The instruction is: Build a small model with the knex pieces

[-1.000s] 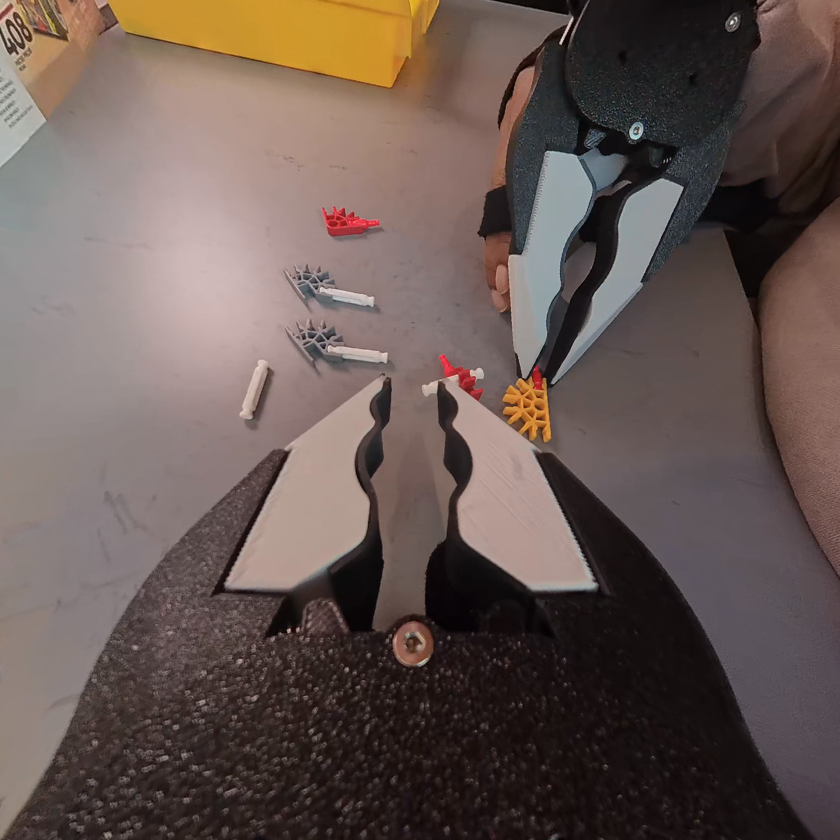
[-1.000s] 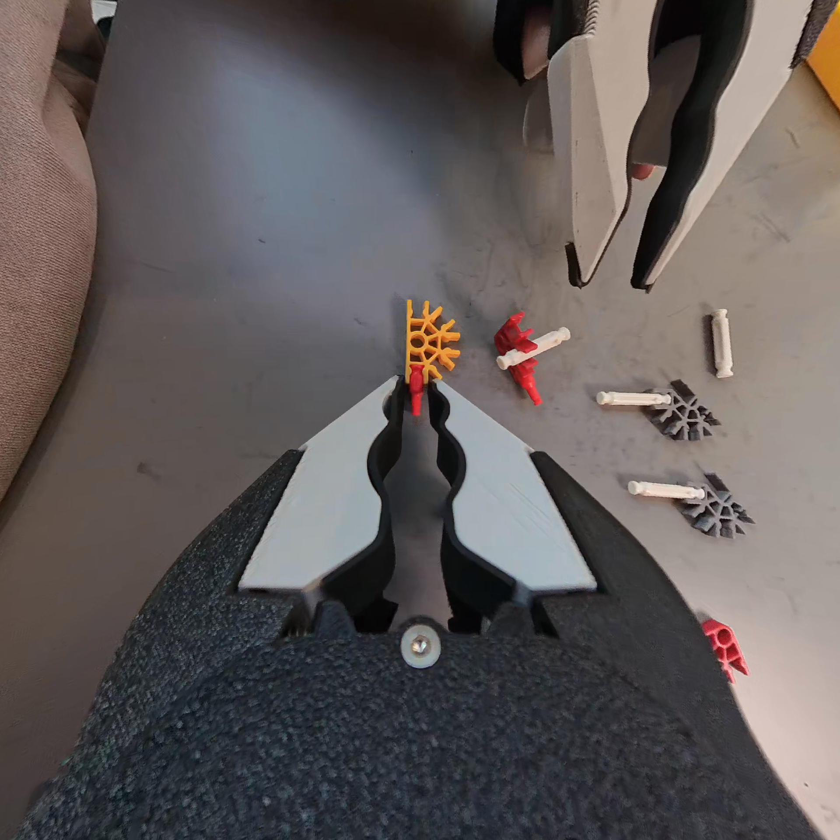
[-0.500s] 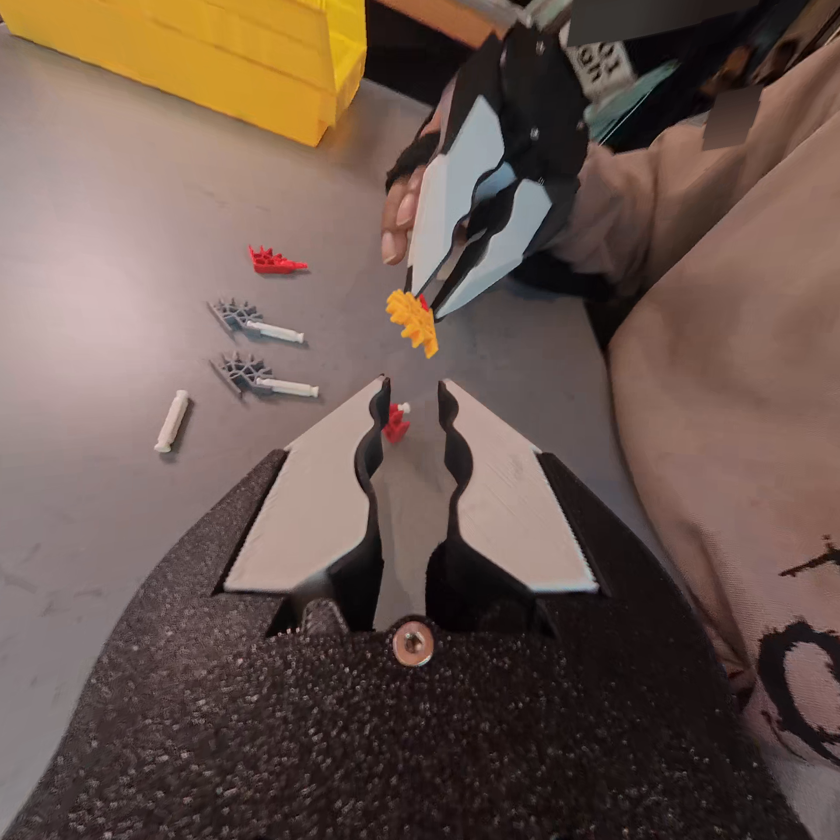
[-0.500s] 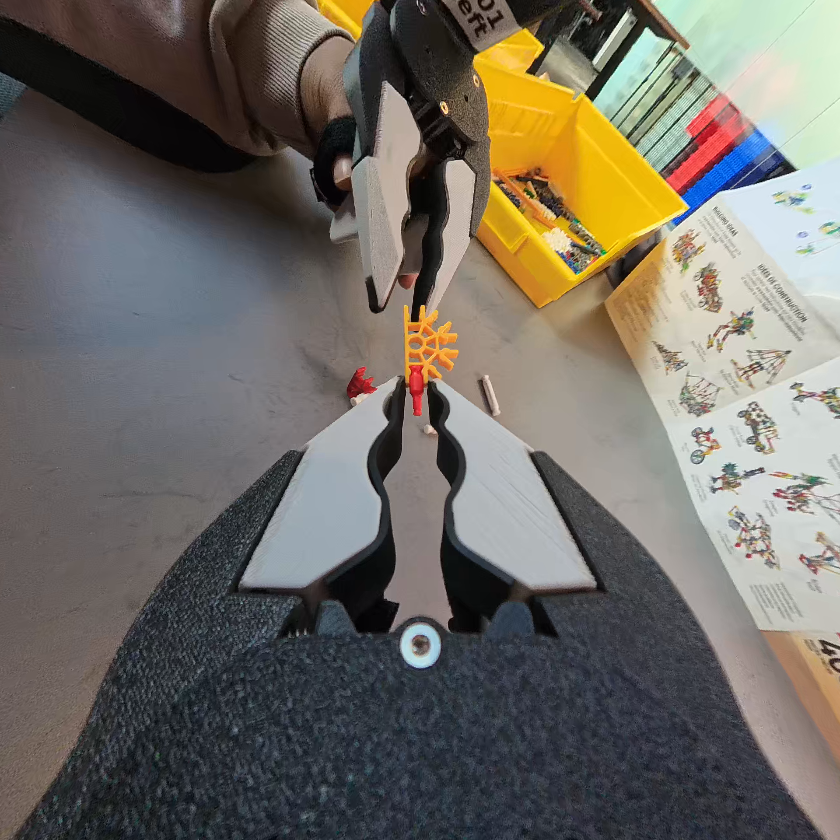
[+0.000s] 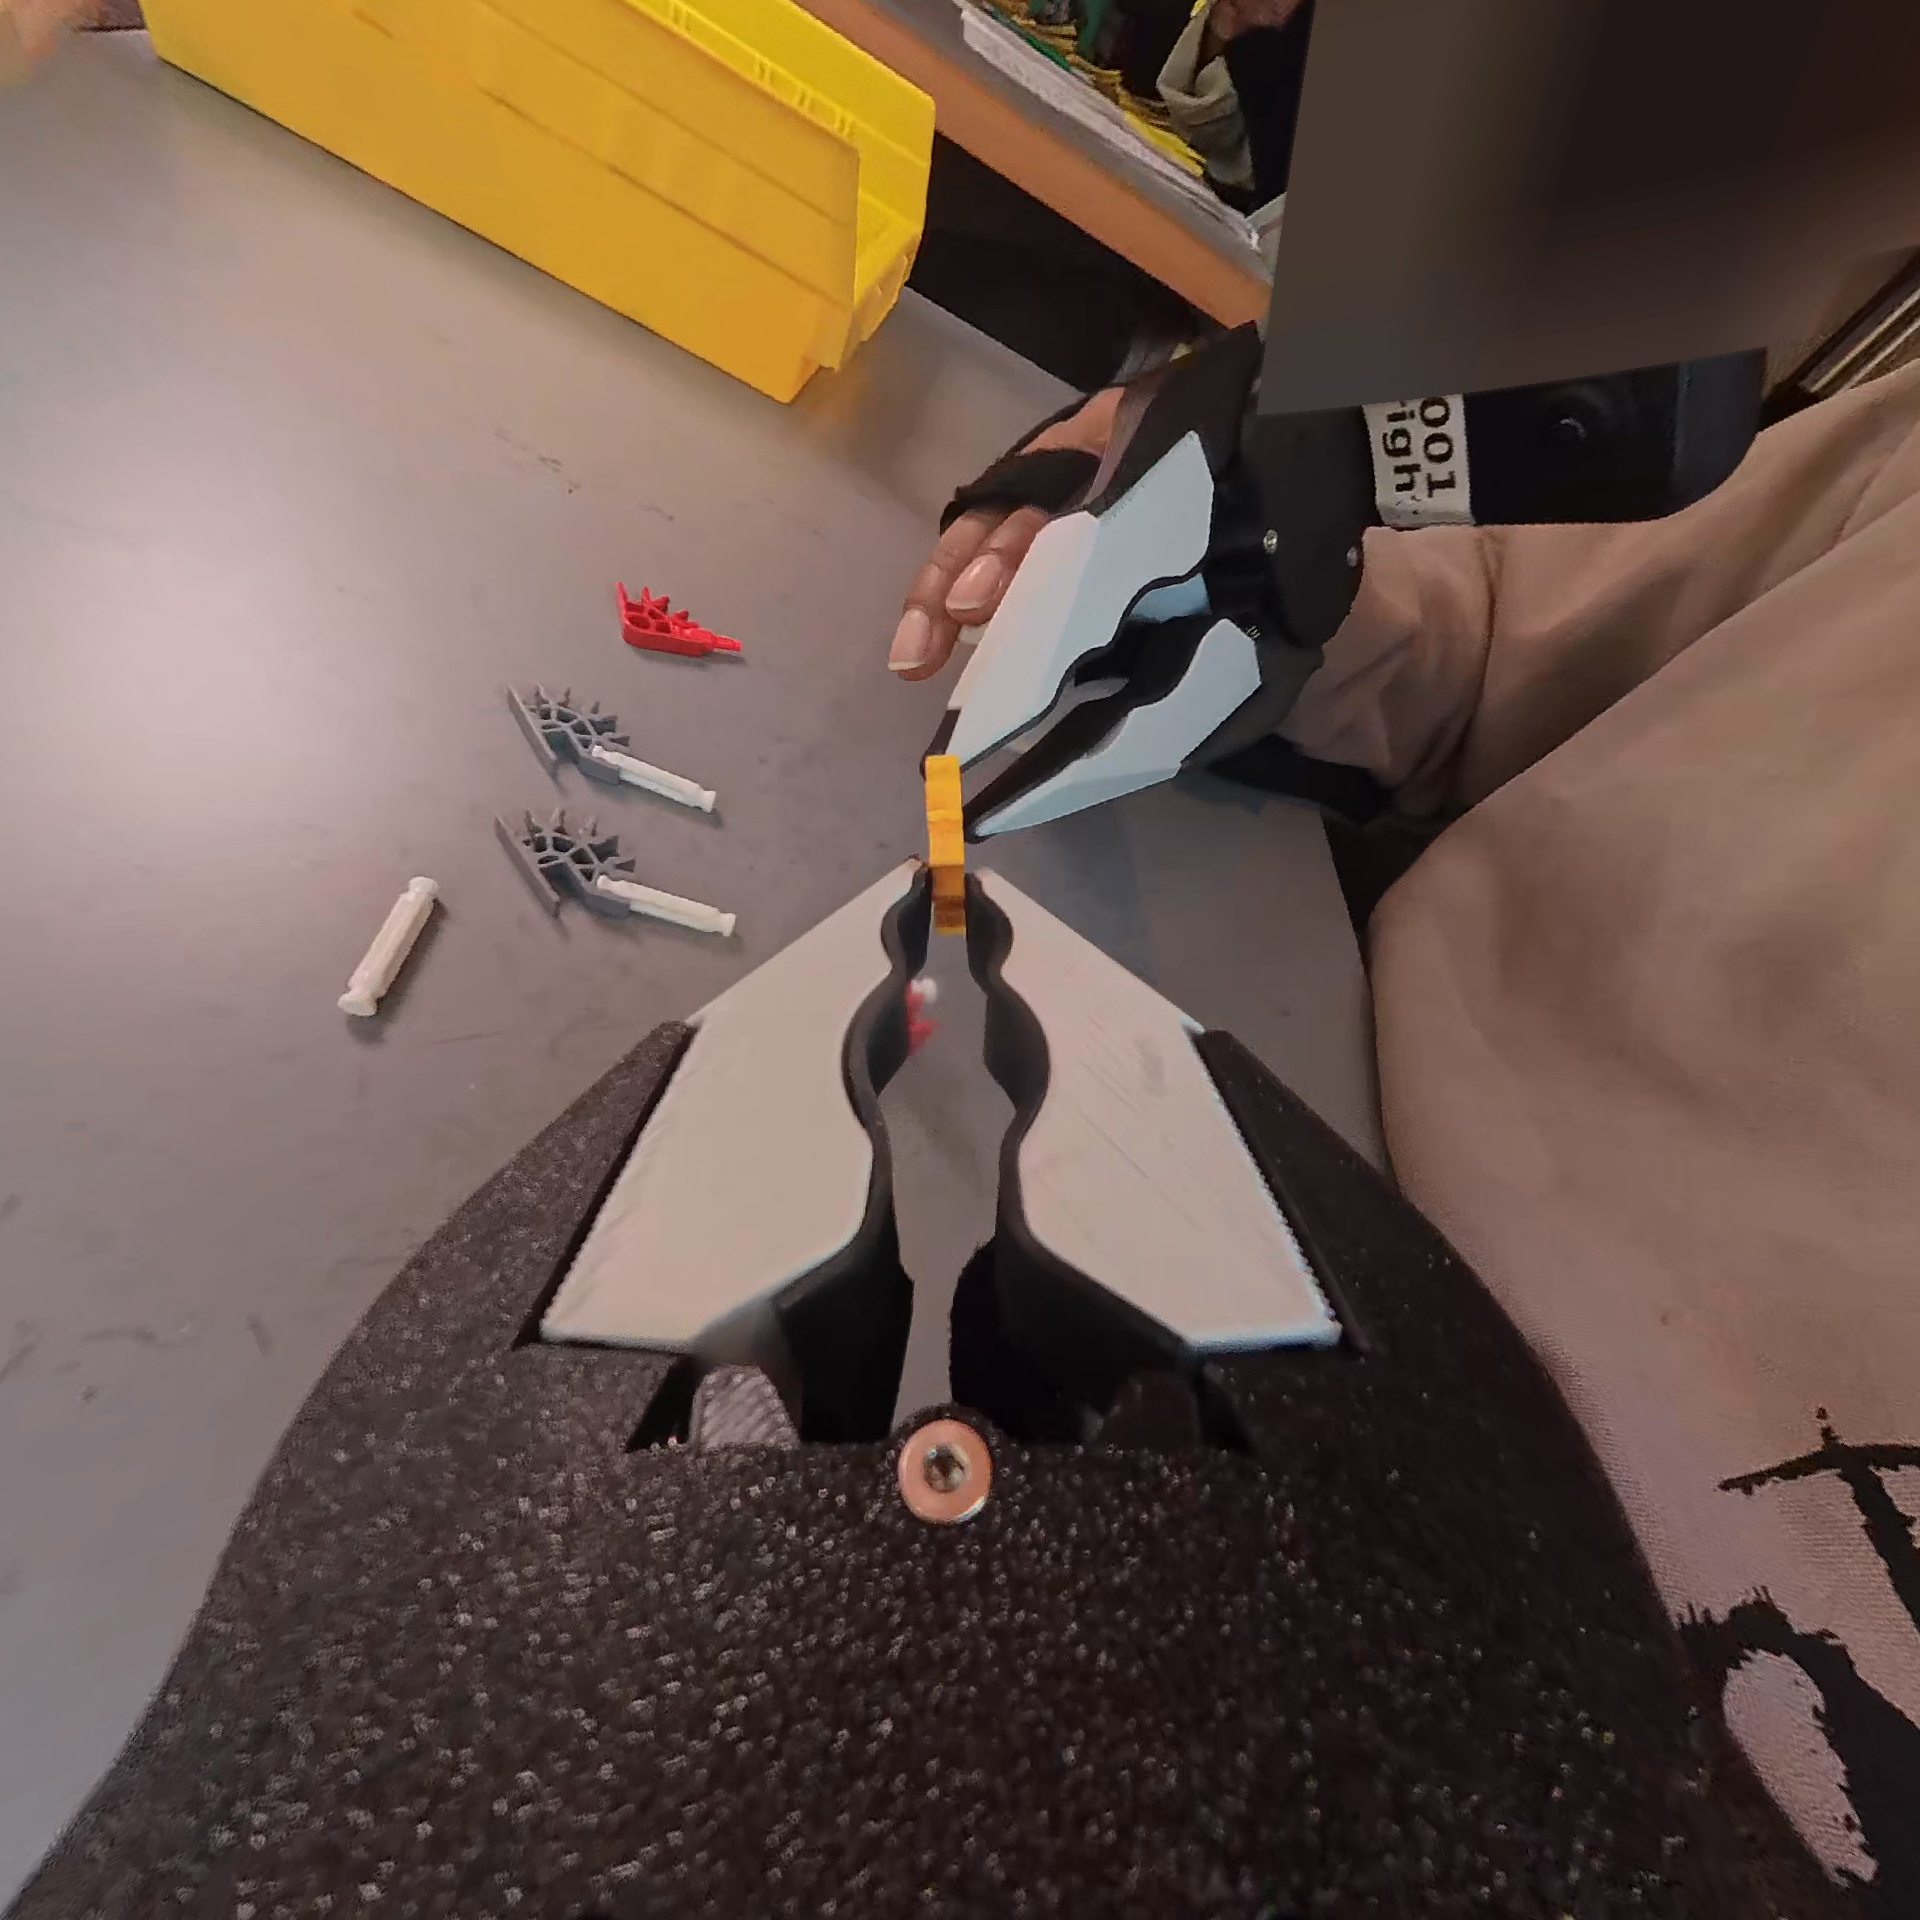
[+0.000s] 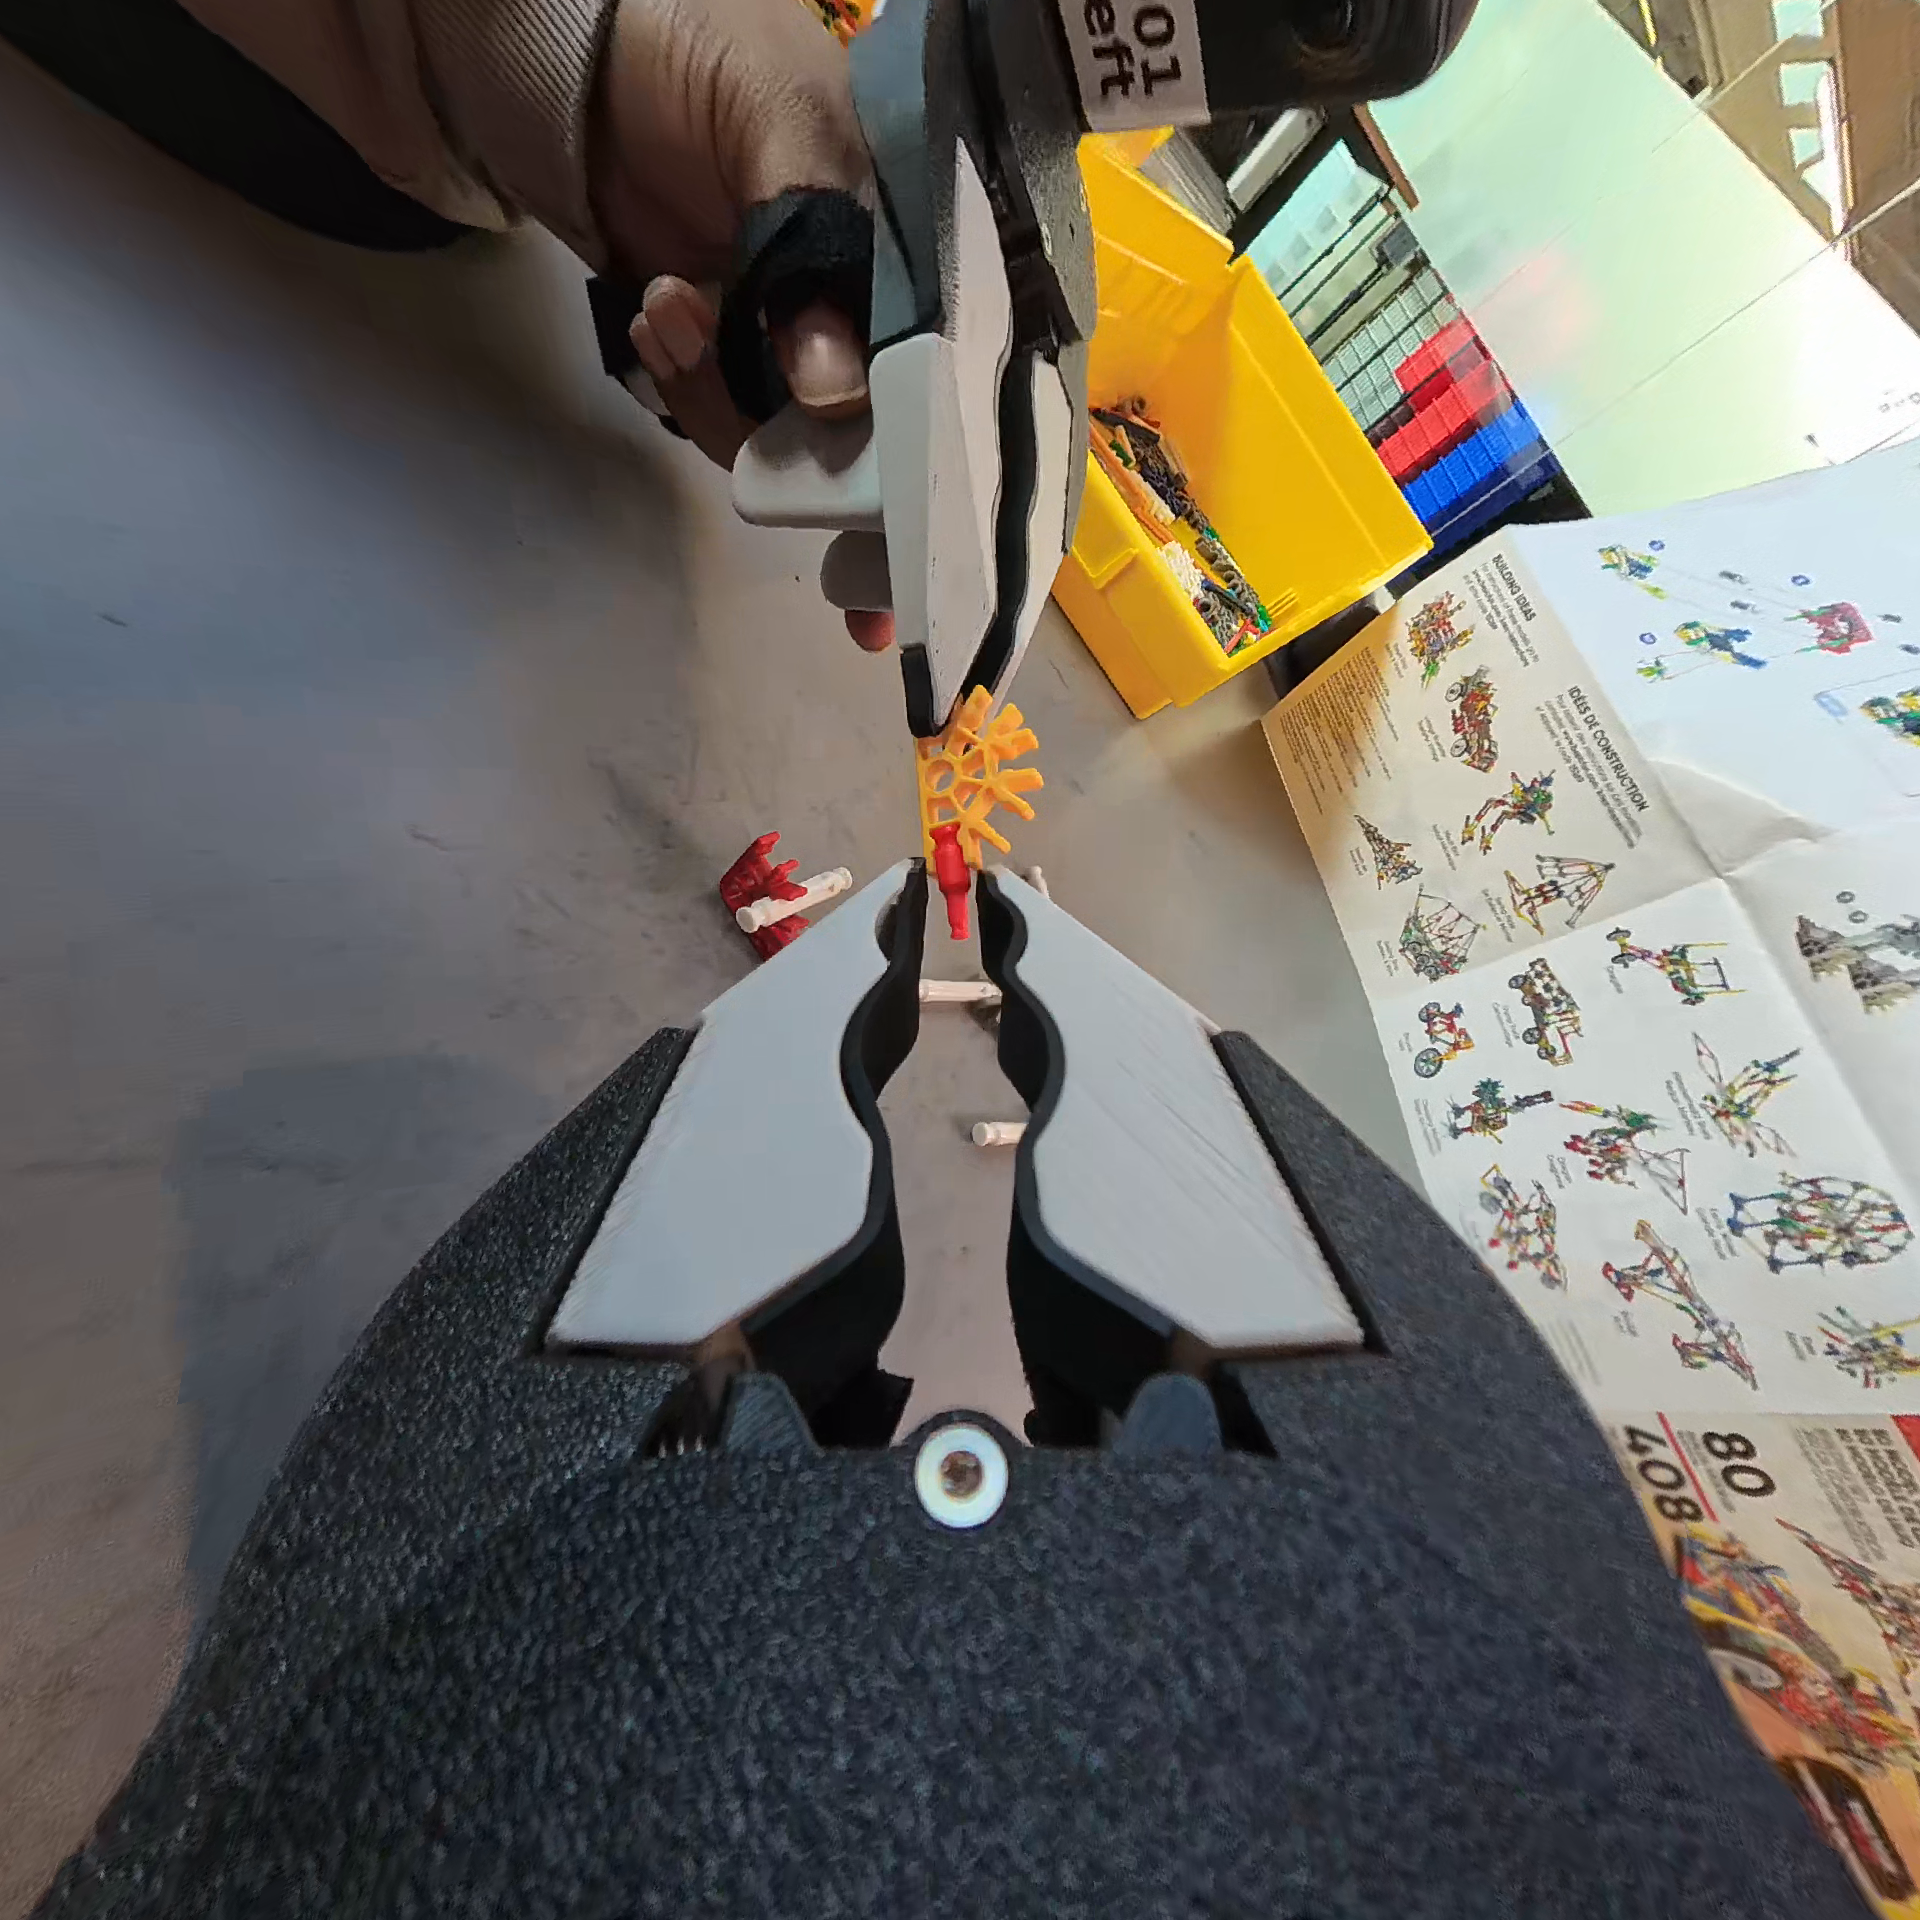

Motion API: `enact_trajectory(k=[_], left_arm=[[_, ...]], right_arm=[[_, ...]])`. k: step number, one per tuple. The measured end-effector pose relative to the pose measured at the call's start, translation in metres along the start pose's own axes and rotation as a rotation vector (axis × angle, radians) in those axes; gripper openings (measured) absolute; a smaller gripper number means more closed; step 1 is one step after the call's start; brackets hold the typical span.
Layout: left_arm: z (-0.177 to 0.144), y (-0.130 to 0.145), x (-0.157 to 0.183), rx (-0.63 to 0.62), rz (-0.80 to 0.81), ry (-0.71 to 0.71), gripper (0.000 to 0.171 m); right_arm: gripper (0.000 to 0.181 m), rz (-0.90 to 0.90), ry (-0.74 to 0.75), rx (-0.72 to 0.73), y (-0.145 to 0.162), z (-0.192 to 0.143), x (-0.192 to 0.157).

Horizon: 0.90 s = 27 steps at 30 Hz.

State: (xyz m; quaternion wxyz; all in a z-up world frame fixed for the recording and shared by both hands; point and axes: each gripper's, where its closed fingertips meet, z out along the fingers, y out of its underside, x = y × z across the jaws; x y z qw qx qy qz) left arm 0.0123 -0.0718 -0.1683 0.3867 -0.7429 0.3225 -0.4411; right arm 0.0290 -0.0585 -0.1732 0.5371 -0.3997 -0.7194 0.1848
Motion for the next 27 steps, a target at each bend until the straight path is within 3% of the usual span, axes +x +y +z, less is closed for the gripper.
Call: enact_trajectory(k=[3, 7, 14, 16, 20, 27], left_arm=[[-0.01, 0.009, -0.024, -0.103, 0.099, -0.191, 0.006], [-0.03, 0.029, -0.052, -0.286, 0.195, -0.385, 0.006], [-0.021, 0.053, -0.046, -0.384, 0.175, -0.309, 0.006], [-0.019, 0.057, -0.043, -0.397, 0.175, -0.294, 0.006], [-0.013, 0.06, -0.039, -0.407, 0.175, -0.271, 0.006], [-0.001, 0.064, -0.032, -0.406, 0.166, -0.248, 0.006]], right_arm=[[0.015, 0.117, -0.025, -0.024, 0.009, 0.001, 0.003], [0.023, 0.334, -0.234, -0.083, 0.017, 0.004, -0.022], [0.04, 0.348, -0.359, -0.218, 0.024, 0.025, -0.044], [0.037, 0.327, -0.384, -0.248, 0.03, 0.029, -0.047], [0.015, 0.341, -0.414, -0.248, 0.031, 0.029, -0.045], [0.014, 0.395, -0.387, -0.202, 0.031, 0.02, -0.037]])
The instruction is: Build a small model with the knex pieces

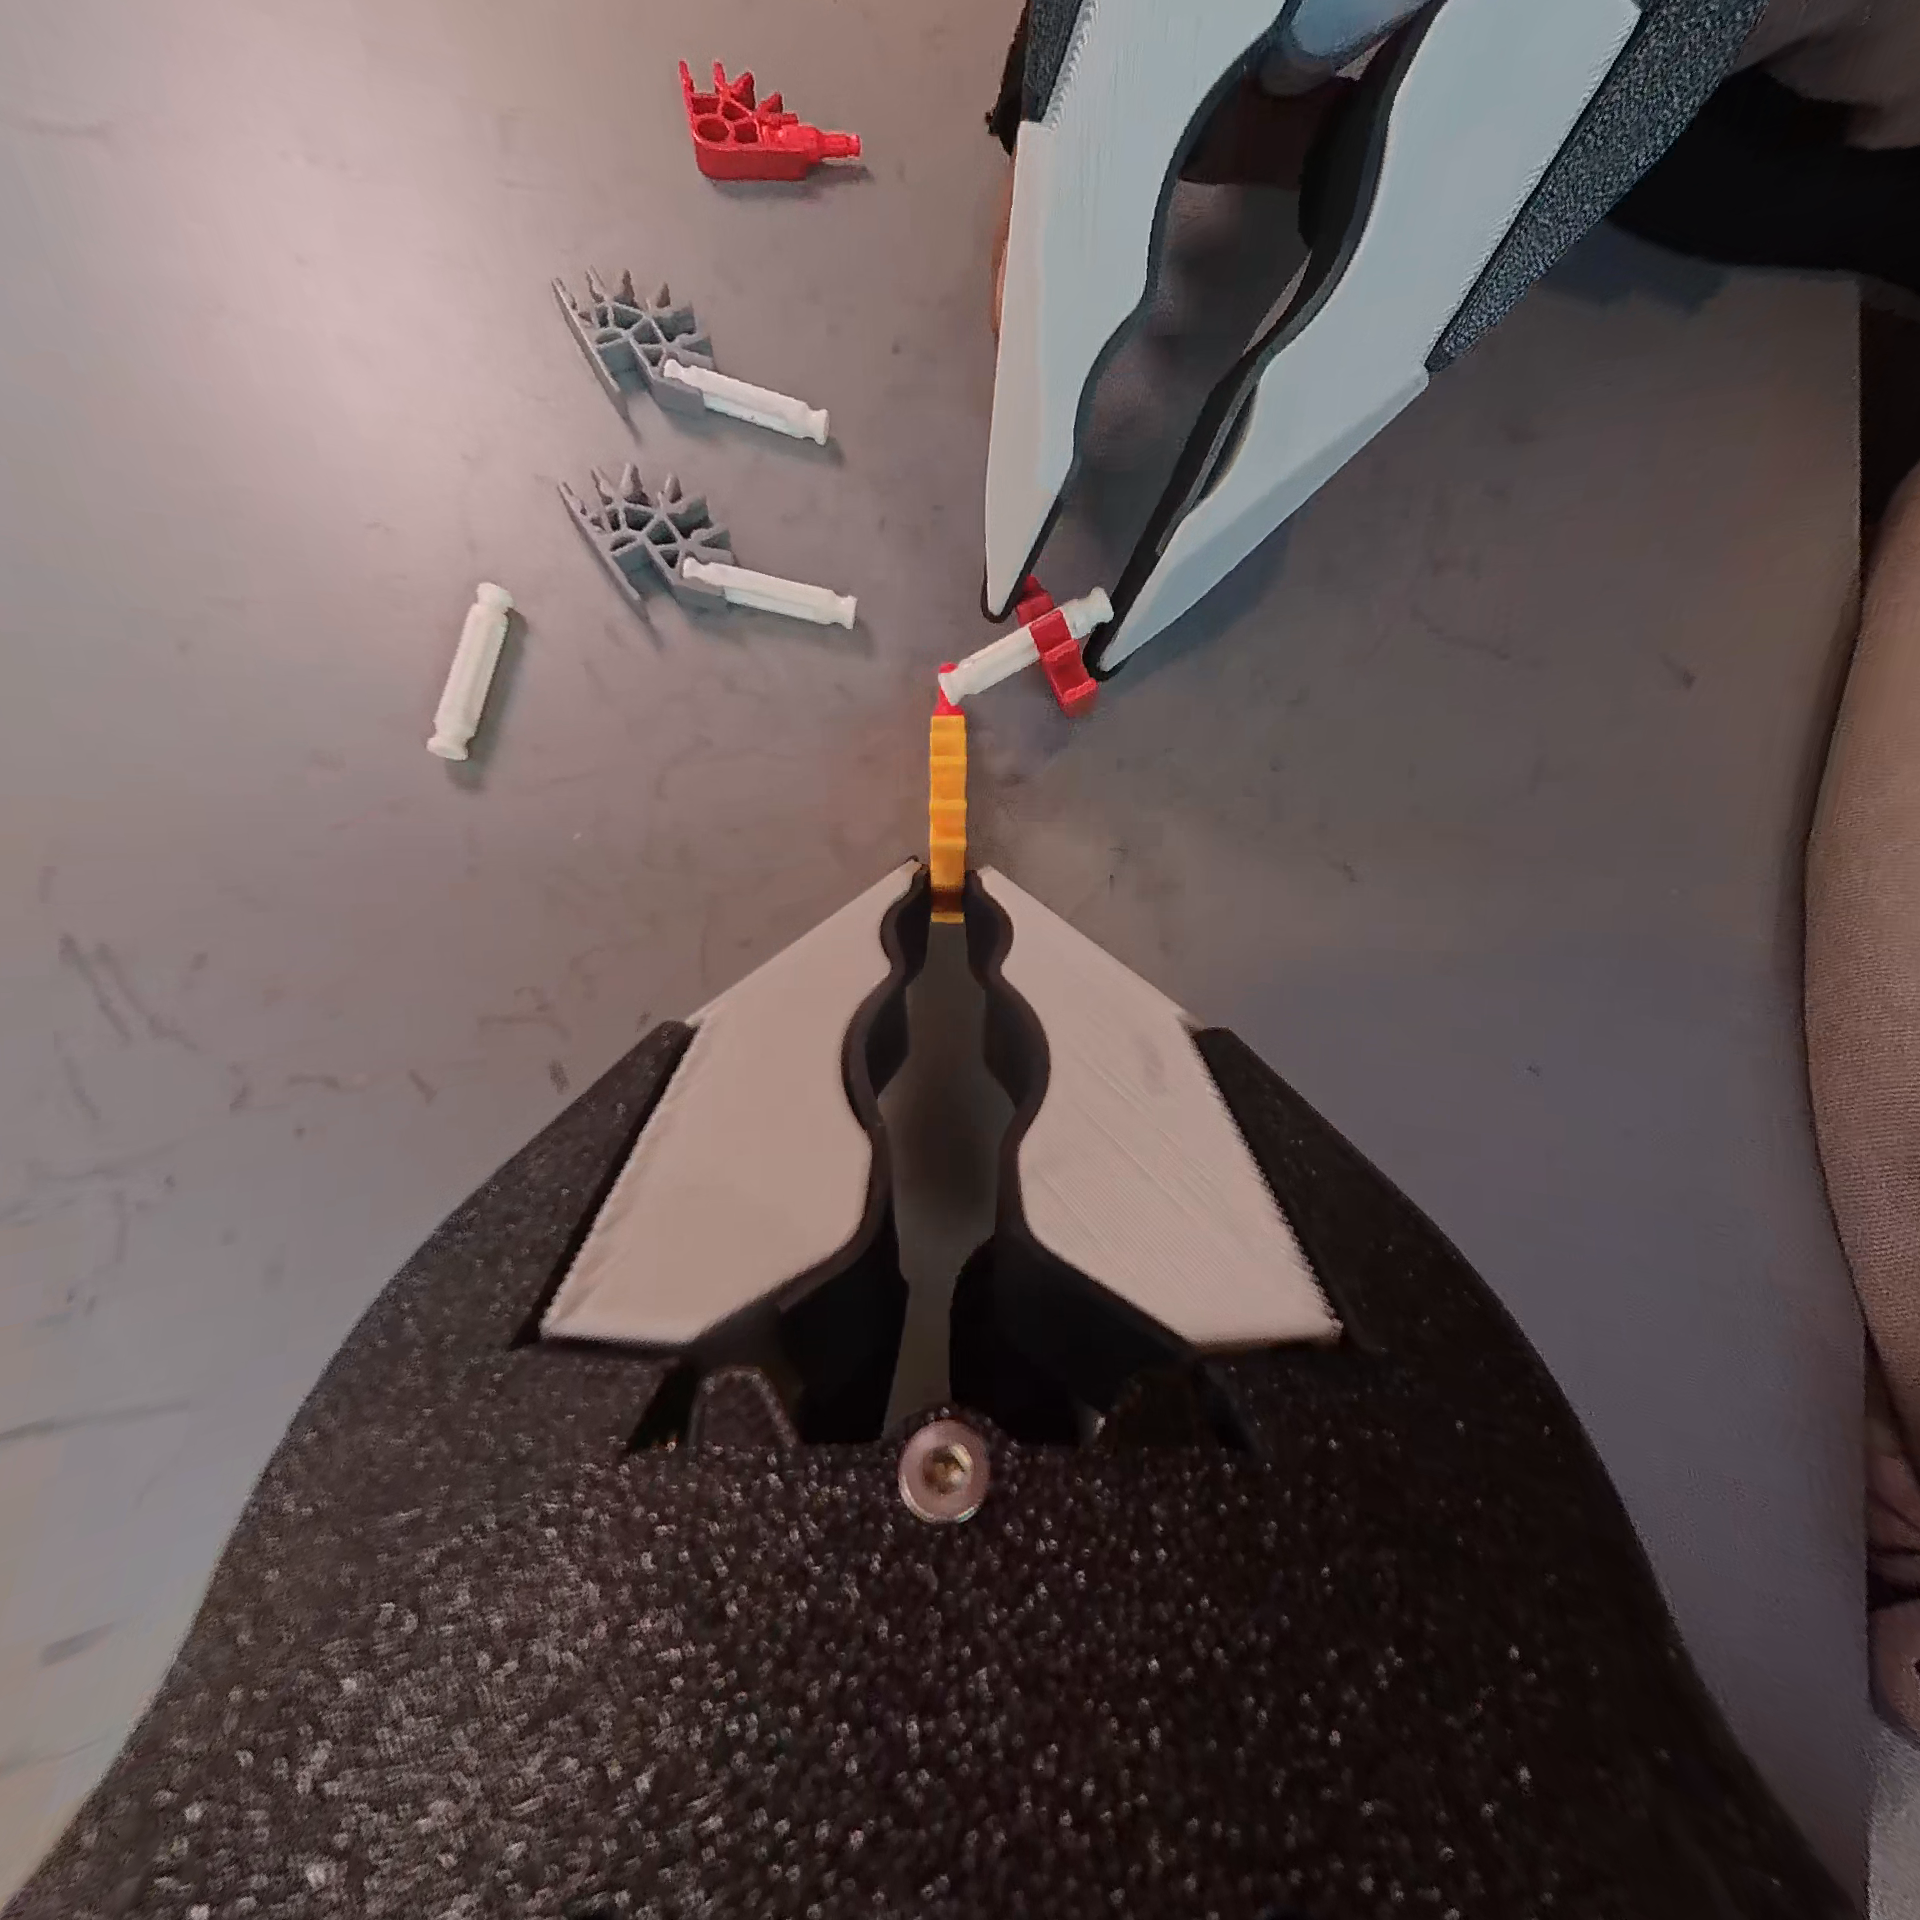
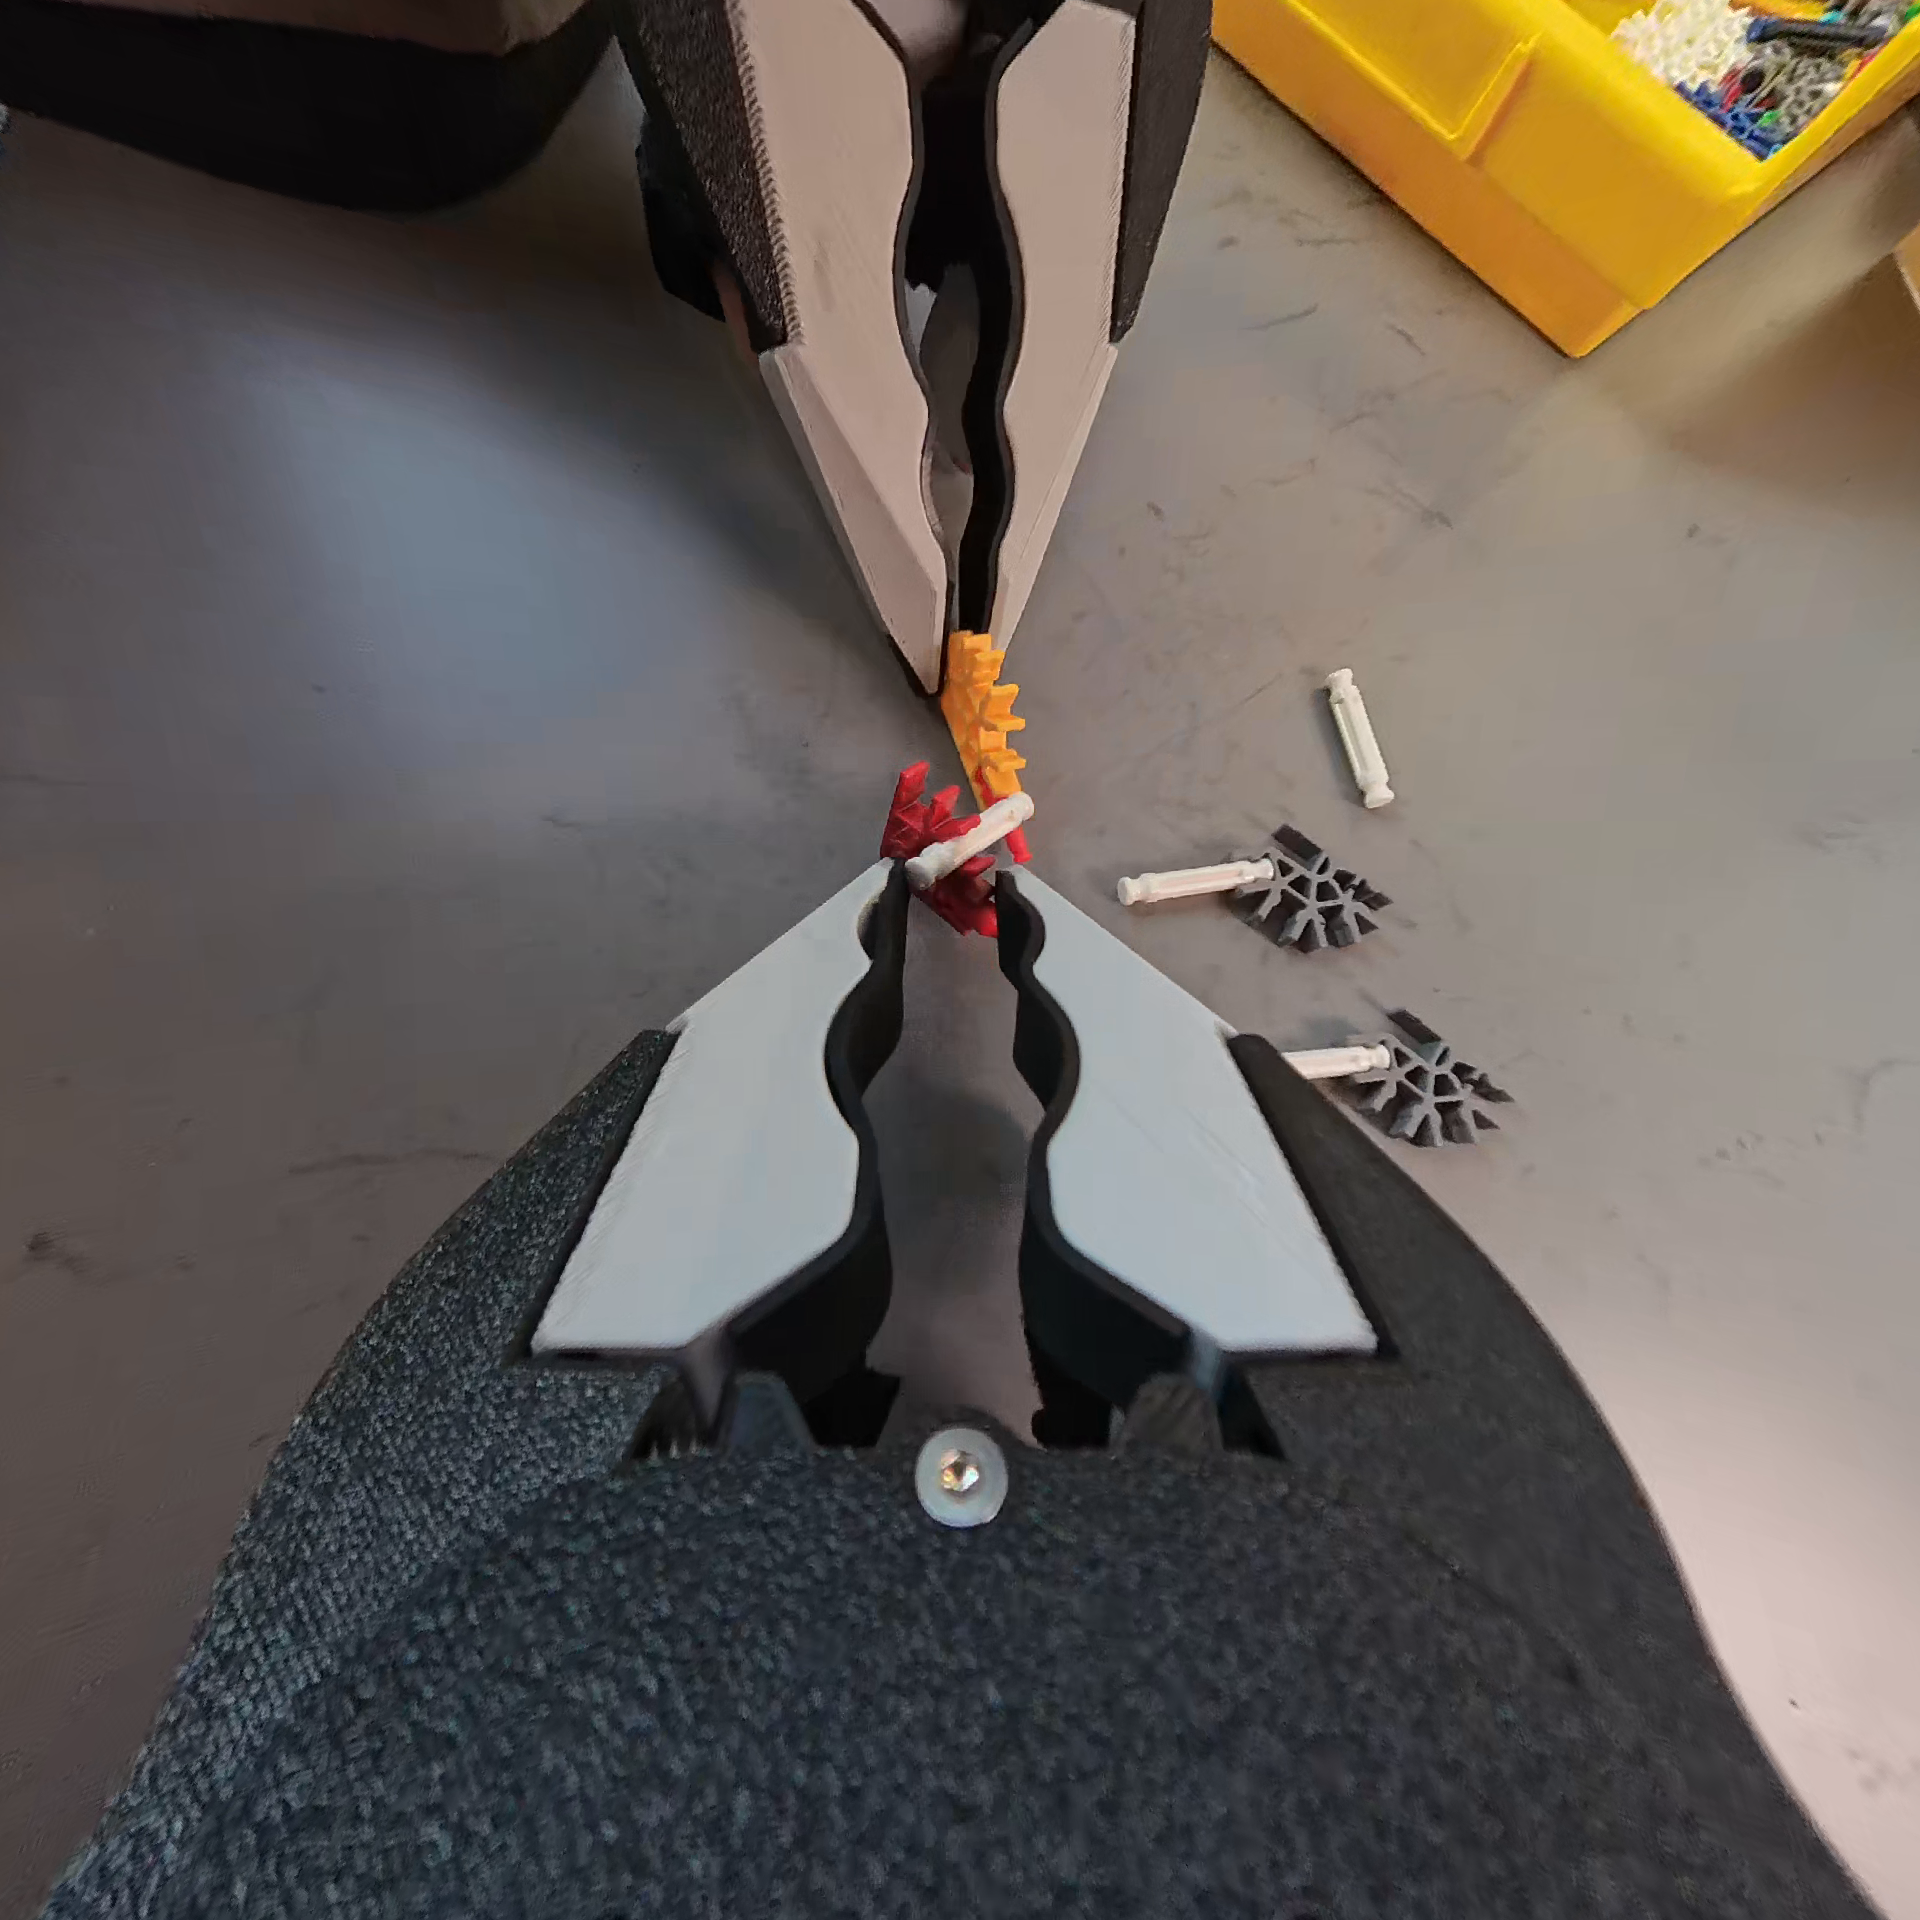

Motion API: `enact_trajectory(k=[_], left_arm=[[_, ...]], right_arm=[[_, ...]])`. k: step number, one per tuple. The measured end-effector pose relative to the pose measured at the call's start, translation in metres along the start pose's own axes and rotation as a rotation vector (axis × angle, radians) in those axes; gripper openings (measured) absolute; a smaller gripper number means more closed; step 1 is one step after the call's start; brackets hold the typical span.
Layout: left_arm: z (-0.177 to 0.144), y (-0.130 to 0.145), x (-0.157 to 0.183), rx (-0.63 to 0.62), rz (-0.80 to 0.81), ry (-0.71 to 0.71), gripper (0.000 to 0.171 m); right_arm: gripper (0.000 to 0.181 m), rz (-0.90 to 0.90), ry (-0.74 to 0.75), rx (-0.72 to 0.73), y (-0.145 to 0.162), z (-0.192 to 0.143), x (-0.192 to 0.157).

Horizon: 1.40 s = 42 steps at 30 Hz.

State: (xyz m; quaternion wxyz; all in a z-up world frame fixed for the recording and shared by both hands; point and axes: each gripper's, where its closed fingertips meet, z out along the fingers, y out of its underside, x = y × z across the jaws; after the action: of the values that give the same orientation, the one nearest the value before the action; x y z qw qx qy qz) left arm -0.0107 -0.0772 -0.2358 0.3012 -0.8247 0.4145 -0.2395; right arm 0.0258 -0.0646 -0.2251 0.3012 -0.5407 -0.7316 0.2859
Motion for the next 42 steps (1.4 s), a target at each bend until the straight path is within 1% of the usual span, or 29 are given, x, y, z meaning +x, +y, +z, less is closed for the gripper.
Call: enact_trajectory(k=[6, 11, 17, 20, 23, 27, 29, 32, 36, 42], left_arm=[[0.005, -0.004, 0.008, 0.006, -0.001, 0.006, 0.009], [0.009, -0.006, 0.014, 0.01, 0.001, 0.02, 0.01], [0.014, -0.01, 0.019, 0.021, -0.004, 0.024, 0.009], [0.016, -0.012, 0.023, 0.026, -0.013, 0.039, 0.009], [0.017, -0.013, 0.027, 0.027, -0.029, 0.054, 0.013], [0.015, -0.011, 0.035, 0.009, -0.006, 0.105, 0.025], [0.011, -0.007, 0.034, -0.009, 0.022, 0.106, 0.025], [0.007, -0.004, 0.03, -0.02, 0.046, 0.096, 0.023], [0.011, -0.006, 0.032, -0.007, 0.048, 0.105, 0.018], [0.017, -0.01, 0.041, 0.001, 0.052, 0.121, 0.014]], right_arm=[[0.014, -0.016, 0.03, 0.042, -0.008, -0.006, 0.001], [0.014, -0.035, 0.022, 0.004, -0.001, 0.0, -0.002], [0.014, -0.064, 0.016, 0.01, -0.002, 0.0, -0.005], [0.014, -0.085, 0.019, -0.011, 0.002, 0.0, -0.005], [0.014, -0.108, 0.008, -0.025, 0.005, 0.001, -0.008], [0.016, -0.123, 0.003, -0.028, 0.006, 0.0, -0.009], [0.022, -0.123, 0.009, -0.03, 0.006, -0.001, -0.008], [0.023, -0.121, 0.025, -0.017, 0.004, -0.007, -0.006], [0.023, -0.125, 0.027, -0.011, -0.002, -0.014, -0.009], [0.02, -0.136, 0.0, -0.042, 0.003, -0.006, -0.017]])
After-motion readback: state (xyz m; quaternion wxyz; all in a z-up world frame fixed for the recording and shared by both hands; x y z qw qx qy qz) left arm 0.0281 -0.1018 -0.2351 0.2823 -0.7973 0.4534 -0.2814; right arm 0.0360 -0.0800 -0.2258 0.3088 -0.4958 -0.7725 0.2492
